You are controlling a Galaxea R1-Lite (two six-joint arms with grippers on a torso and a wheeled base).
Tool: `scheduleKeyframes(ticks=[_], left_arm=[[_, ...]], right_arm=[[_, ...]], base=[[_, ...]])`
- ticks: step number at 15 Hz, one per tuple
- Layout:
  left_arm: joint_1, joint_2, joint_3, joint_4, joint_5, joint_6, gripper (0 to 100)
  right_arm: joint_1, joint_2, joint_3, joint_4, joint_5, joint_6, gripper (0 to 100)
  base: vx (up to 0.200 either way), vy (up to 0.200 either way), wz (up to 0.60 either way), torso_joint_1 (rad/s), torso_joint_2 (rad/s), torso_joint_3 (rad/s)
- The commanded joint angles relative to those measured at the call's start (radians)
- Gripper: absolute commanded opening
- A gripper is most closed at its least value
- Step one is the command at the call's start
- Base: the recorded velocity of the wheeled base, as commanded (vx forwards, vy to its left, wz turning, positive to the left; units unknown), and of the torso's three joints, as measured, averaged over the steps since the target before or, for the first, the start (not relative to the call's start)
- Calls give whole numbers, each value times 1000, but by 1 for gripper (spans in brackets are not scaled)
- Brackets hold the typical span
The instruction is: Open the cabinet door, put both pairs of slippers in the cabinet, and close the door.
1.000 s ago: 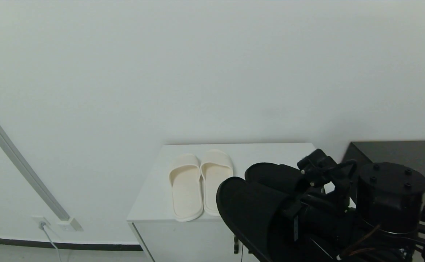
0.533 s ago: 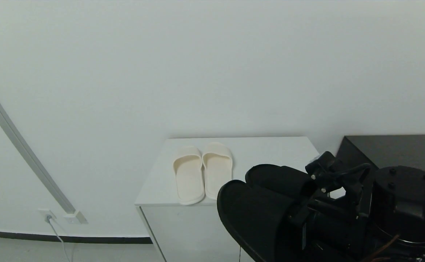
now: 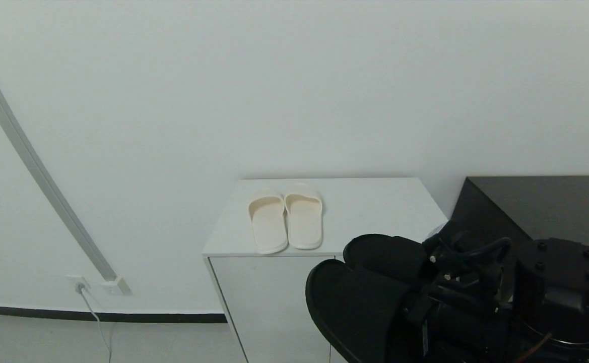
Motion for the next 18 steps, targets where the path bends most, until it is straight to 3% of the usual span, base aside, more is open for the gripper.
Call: scheduleKeyframes(ticks=[1, 6, 11, 12, 18], left_arm=[[0, 1, 0, 0, -1, 0, 0], [0, 1, 0, 0, -1, 0, 0], [0, 1, 0, 0, -2, -1, 0], [0, 3, 0, 0, -2, -1, 100], [0, 3, 0, 0, -1, -3, 100]], right_arm=[[2, 1, 6, 0, -1, 0, 0], [0, 1, 14, -2, 2, 0, 0], [2, 3, 16, -2, 0, 0, 0], [2, 3, 16, -2, 0, 0, 0], [5, 9, 32, -2, 3, 0, 0]], base=[[0, 0, 0, 0, 0, 0], [0, 0, 0, -12, 26, 17], [0, 0, 0, -151, 336, 191], [0, 0, 0, -159, 359, 203], [0, 0, 0, -194, 448, 251]])
